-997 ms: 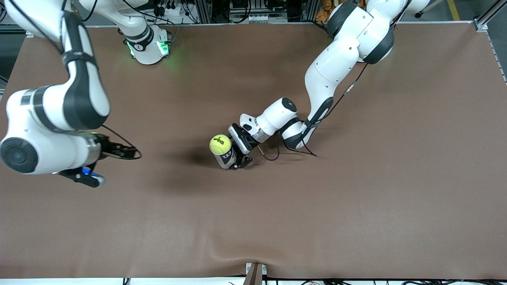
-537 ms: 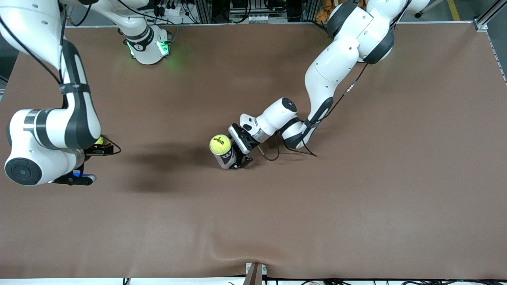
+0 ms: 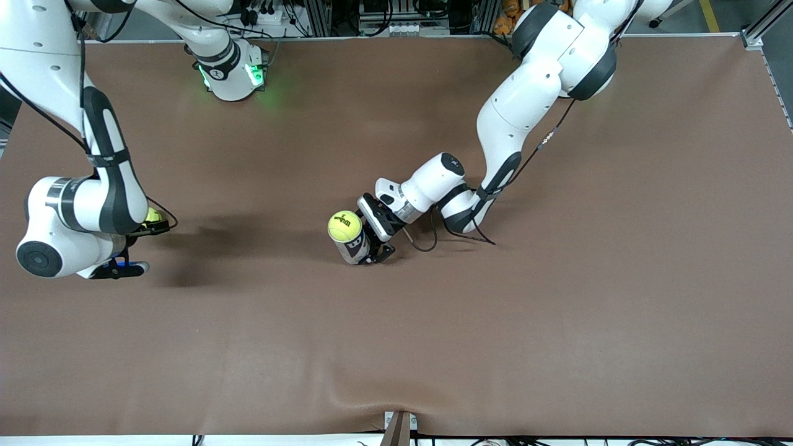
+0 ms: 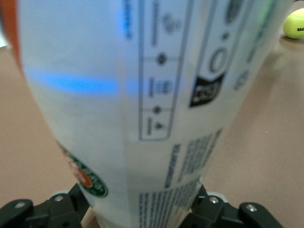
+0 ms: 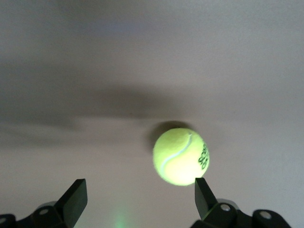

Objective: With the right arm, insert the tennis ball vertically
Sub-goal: 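Move the right gripper to the second ball and grasp it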

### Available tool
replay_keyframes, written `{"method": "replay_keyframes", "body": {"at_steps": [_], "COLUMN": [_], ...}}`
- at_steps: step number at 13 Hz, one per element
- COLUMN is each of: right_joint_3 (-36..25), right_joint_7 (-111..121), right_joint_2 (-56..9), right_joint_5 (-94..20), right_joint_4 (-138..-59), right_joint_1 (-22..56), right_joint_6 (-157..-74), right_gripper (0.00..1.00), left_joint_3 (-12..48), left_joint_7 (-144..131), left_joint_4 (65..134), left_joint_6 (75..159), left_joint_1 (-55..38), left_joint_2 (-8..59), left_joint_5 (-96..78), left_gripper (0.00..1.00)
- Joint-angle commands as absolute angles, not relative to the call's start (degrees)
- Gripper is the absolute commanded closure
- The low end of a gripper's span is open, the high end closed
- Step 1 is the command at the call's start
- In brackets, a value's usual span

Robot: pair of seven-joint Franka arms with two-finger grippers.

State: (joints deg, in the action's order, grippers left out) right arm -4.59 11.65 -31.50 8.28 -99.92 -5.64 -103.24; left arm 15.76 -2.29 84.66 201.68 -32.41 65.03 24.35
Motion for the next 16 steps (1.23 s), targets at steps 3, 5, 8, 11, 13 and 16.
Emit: {"method": "replay_keyframes", "body": {"at_steps": [3,5,8,11,13,16], "right_joint_3": [-3.4,-3.4,-3.4,-3.4,-3.4,-3.4], "right_joint_7": [18.0,18.0,18.0,18.0,18.0,17.9], "right_joint_2": [-34.8,-36.1,-36.2,-36.9,-36.8,-36.7], "right_joint_5": [9.7,9.7,9.5,9.5,9.5,9.5], "right_joint_4": [-100.6,-100.7,-100.7,-100.8,-101.8,-102.9], "right_joint_1": [-10.5,-11.0,-11.4,-11.9,-12.1,-13.3], "right_joint_6": [-108.4,-109.9,-110.0,-110.6,-109.6,-109.3], "right_gripper": [0.00,0.00,0.00,0.00,0.00,0.00], "left_joint_3": [15.4,15.4,14.5,14.5,14.5,14.5], "left_joint_7": [-2.0,-2.0,-1.7,-1.7,-1.8,-1.8], "left_joint_4": [84.0,84.1,84.0,84.2,84.0,83.9], "left_joint_6": [202.7,202.7,202.7,202.7,202.7,202.7], "left_joint_1": [-32.6,-32.6,-32.7,-32.7,-32.5,-32.5], "left_joint_2": [65.7,65.8,65.7,65.5,65.2,65.2], "left_joint_5": [23.5,23.6,24.1,24.0,24.1,23.7], "left_gripper": [0.17,0.17,0.17,0.17,0.17,0.17]}}
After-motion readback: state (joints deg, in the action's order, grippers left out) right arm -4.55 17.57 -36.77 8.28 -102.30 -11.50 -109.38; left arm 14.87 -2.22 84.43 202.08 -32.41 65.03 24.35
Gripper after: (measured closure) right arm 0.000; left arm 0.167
